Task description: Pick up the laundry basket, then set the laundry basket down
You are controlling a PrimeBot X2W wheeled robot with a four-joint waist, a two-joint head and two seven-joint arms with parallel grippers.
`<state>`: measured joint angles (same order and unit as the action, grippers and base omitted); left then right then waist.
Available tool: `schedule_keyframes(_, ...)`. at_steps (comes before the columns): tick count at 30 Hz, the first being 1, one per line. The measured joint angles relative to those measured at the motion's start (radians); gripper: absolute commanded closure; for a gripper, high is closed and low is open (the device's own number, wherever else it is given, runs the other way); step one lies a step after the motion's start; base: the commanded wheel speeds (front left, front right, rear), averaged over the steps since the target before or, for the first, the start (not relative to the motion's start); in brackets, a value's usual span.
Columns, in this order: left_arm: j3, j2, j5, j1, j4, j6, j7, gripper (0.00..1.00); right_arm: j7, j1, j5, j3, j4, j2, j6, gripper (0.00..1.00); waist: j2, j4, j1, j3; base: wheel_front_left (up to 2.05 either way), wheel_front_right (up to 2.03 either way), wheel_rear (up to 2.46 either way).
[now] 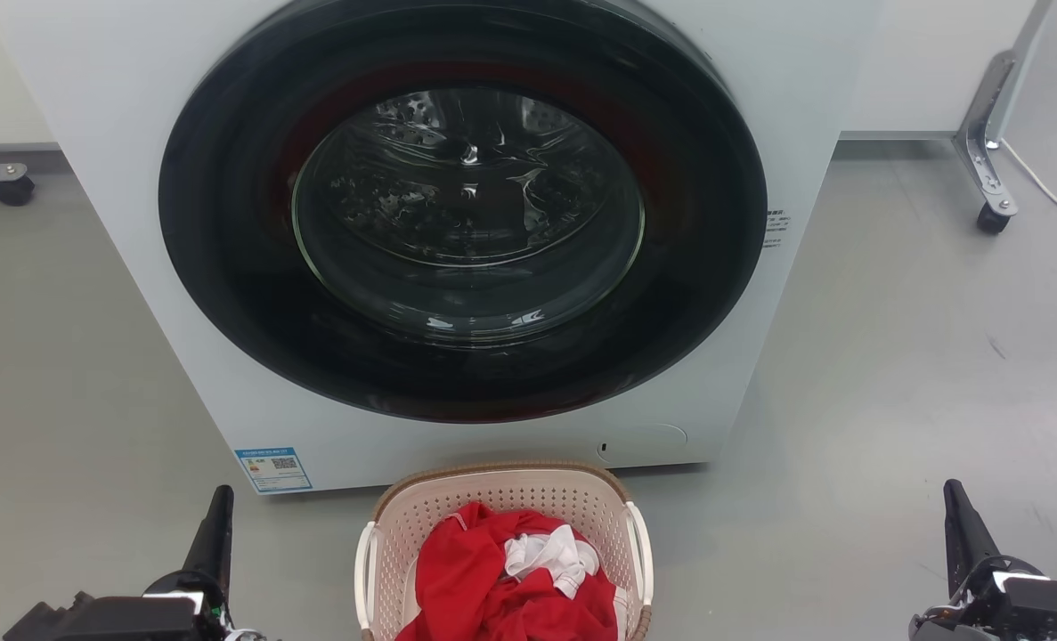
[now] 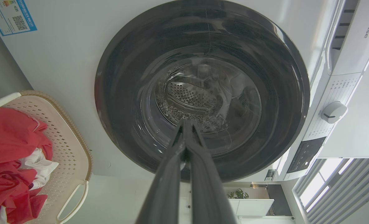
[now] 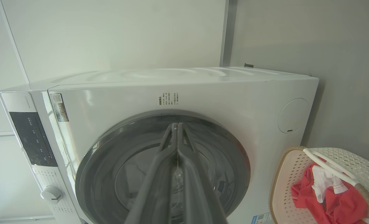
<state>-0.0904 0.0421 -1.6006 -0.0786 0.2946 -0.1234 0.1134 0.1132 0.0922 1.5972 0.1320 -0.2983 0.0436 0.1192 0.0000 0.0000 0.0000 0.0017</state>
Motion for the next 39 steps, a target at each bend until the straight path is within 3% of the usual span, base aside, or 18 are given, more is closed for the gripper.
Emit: schedule_keyframes(39,0.000,0.000,0.000,0.000,0.001,0.000,0.000,1.00,0.000,0.000,0.000,0.000,0.000,0.000,0.000,1.00,0.0000,0.000,0.0000,0.000,0.00,0.00,0.00)
